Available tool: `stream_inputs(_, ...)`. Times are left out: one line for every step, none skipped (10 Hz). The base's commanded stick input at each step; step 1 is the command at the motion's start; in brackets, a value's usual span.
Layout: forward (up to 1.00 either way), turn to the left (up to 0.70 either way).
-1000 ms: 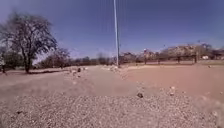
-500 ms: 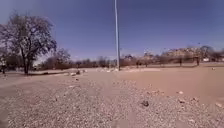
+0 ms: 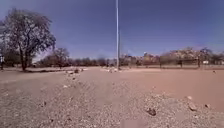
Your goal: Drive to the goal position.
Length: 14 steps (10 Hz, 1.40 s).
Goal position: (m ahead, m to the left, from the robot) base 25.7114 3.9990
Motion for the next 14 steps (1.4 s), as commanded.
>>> stream_inputs(0.7,0.35)
stream_inputs(0.7,0.35)
stream_inputs(0.7,0.2)
stream_inputs(0.7,0.11)
stream_inputs(0.7,0.02)
stream_inputs(0.7,0.0)
stream_inputs(0.7,0.0)
stream_inputs(0.7,0.0)
stream_inputs(0.7,0.0)
stream_inputs(0.7,0.0)
stream_inputs(0.7,0.0)
stream_inputs(0.7,0.0)
stream_inputs(0.7,0.0)
stream_inputs(0.7,0.0)
